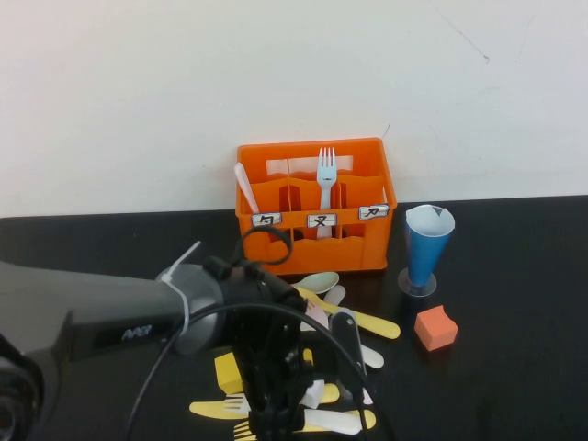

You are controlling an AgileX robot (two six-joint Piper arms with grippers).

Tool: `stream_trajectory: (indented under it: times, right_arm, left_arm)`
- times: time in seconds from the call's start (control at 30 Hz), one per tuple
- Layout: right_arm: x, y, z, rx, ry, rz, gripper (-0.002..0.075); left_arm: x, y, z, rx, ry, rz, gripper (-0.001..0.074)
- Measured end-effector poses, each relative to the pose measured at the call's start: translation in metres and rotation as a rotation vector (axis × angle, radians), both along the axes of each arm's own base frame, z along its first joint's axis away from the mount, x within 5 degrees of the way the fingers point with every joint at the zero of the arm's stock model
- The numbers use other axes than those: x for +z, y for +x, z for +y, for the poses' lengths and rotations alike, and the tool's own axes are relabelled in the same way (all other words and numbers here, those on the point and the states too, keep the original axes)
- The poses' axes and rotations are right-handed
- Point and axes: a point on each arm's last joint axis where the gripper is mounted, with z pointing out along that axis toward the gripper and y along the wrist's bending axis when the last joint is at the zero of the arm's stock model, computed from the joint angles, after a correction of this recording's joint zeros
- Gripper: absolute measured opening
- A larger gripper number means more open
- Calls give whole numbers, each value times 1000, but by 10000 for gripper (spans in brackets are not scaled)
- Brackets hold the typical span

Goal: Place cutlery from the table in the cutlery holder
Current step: Pick up the fork

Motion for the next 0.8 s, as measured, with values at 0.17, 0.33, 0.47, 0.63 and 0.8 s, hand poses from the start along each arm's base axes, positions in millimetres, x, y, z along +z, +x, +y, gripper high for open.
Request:
stream_trajectory:
  times: [0.17,0.33,0.47,0.63,0.8]
  right_arm:
    - [0,0,0,0,0,0,-3]
    - [0,0,0,0,0,0,-3]
    - [0,0,0,0,0,0,-3]
    - [0,0,0,0,0,0,-3]
    - [0,0,0,0,0,0,-3]
  left_arm:
    - [-4,4,3,0,3,-5,353]
    - [-7,3,2,-68,5,0,299]
    - [-7,3,1,-108,-2,-4,260]
    - [-6,5,-2,-107,-31,-25,246]
    - [-6,7,-4,-118,-50,-48,242]
